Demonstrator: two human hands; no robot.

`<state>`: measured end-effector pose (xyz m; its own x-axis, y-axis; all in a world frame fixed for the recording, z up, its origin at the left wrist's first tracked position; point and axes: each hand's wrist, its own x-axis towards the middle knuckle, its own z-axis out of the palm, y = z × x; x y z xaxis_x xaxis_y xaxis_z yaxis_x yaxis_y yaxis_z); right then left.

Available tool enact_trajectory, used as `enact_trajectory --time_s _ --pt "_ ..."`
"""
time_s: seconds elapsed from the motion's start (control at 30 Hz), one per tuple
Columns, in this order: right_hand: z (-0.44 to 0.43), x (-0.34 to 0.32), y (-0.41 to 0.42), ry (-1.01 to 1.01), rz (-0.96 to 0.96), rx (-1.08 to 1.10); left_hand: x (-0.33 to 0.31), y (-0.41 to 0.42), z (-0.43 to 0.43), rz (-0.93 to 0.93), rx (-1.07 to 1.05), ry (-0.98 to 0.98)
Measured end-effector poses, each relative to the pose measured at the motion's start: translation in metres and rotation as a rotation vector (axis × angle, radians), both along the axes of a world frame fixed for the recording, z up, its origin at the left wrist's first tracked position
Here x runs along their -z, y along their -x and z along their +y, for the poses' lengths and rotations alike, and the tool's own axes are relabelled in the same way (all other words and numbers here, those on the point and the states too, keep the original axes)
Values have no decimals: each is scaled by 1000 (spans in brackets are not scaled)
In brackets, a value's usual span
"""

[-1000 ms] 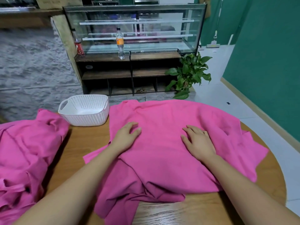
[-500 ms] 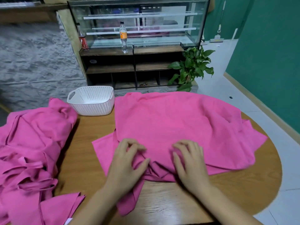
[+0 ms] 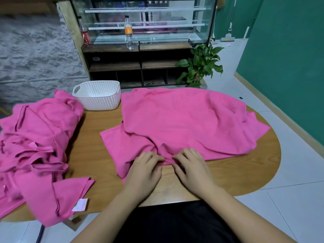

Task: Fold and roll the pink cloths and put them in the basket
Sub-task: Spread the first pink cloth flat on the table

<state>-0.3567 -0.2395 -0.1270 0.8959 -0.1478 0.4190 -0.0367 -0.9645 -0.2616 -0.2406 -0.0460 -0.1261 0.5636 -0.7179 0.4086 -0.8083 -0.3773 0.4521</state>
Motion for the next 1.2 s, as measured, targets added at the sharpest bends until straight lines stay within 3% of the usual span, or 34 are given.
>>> enact_trajectory --time_s 0.17,0.4,0.7,0.87,0.97,1.07,1.2 --pt "3 -5 3 65 -55 -36 1 3 1 -22 -58 -47" --pt "-2 -36 25 74 -119 -100 -3 9 11 -198 -152 18" --pt "-23 -66 45 -17 134 -65 -40 9 16 -270 -165 83" --pt "-29 -90 49 -45 130 8 -57 3 19 -246 -37 47" --pt "-31 -103 44 -87 192 -36 -64 -2 21 -195 -63 29" --pt "-37 -101 31 -137 242 32 -65 -7 21 -186 -69 -80" --pt "-46 -85 4 19 388 81 -59 -10 14 -187 -9 -270"
